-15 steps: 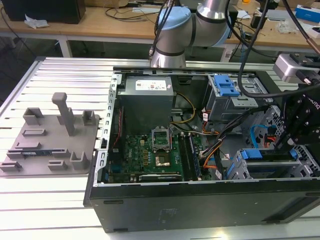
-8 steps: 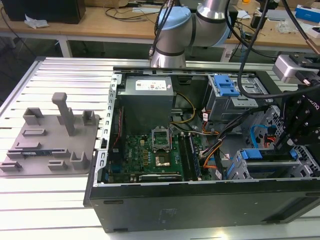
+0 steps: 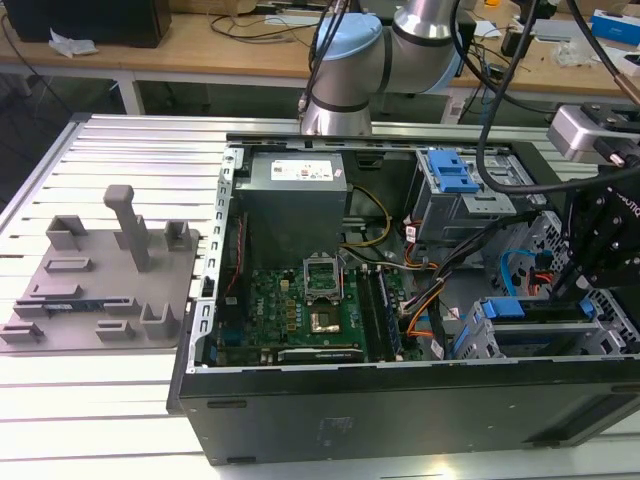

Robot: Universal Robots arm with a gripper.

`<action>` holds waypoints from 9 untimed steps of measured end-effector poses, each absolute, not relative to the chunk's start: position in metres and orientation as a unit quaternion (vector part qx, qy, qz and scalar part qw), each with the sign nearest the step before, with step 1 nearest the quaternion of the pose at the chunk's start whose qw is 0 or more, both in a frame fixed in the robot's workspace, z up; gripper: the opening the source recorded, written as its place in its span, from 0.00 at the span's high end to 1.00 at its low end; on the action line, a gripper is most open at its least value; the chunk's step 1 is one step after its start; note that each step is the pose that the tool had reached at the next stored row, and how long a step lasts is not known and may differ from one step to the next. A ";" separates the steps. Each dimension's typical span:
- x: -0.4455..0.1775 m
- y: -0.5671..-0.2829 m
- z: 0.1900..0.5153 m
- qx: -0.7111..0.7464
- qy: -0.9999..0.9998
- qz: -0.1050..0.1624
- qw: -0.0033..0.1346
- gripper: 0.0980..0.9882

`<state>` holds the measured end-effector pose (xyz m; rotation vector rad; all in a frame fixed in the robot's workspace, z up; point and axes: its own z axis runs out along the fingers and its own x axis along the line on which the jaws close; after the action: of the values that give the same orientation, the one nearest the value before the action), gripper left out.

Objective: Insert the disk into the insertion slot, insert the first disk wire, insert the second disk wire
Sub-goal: 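Insert the first disk wire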

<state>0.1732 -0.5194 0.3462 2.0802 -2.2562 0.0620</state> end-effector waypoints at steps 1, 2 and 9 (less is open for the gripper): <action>0.173 -0.519 0.347 0.677 -0.735 0.020 0.036 0.93; 0.173 -0.519 0.347 0.677 -0.735 0.020 0.036 0.93; 0.173 -0.520 0.347 0.677 -0.735 0.021 0.036 0.93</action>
<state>0.1733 -0.5200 0.3474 2.0798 -2.2557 0.0631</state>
